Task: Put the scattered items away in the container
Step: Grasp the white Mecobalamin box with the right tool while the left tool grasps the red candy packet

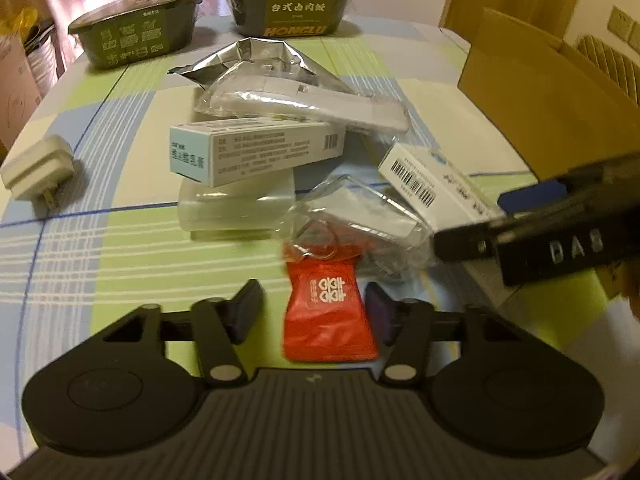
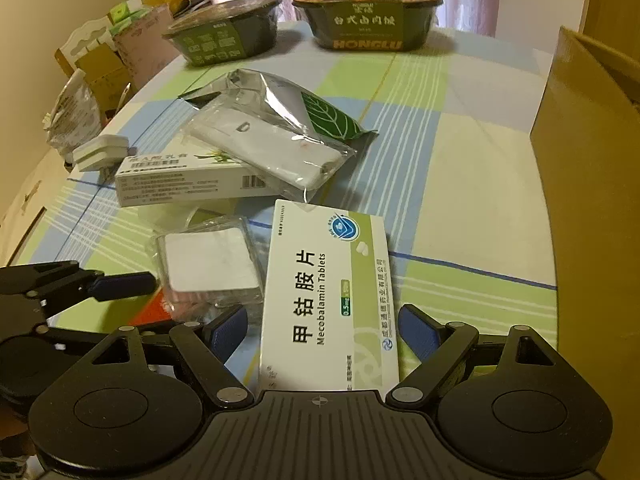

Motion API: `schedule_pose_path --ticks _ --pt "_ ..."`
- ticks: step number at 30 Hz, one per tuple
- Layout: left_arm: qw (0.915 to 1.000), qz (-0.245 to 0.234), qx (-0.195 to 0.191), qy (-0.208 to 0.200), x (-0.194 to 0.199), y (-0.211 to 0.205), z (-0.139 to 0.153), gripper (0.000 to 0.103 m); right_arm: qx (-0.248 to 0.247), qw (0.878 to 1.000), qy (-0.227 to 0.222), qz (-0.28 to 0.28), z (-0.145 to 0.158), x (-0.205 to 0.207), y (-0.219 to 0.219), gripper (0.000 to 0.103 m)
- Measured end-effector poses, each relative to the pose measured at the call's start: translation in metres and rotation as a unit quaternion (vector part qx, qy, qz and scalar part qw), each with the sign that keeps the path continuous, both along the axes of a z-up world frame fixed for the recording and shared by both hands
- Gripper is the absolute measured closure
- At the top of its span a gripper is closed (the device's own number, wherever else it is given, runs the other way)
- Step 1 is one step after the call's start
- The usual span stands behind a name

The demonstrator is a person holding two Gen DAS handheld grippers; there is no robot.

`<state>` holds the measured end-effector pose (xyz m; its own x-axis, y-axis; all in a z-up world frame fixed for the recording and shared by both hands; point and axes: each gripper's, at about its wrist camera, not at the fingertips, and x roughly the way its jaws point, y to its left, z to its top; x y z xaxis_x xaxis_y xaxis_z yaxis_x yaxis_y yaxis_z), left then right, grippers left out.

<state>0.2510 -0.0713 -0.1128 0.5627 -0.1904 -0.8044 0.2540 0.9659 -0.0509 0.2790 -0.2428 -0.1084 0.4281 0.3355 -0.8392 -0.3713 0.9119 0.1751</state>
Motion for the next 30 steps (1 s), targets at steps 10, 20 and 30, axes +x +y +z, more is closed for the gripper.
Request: schedule_pose_path --ticks 10,20,30 --pt "0.9982 -0.043 0.039 0.018 -0.031 0.011 0.006 0.066 0.013 0.999 0.032 -0.015 -0.005 -0.005 -0.006 0.028" --pt "0.995 -0.069 0.058 0.042 -0.074 0.008 0.011 0.053 -0.056 0.998 0.03 -0.007 0.005 -0.089 -0.004 0.028" --pt "0.9933 -0.079 0.077 0.035 -0.062 0.002 0.012 0.052 -0.046 0.999 0.023 -0.018 -0.001 -0.093 -0.006 0.02"
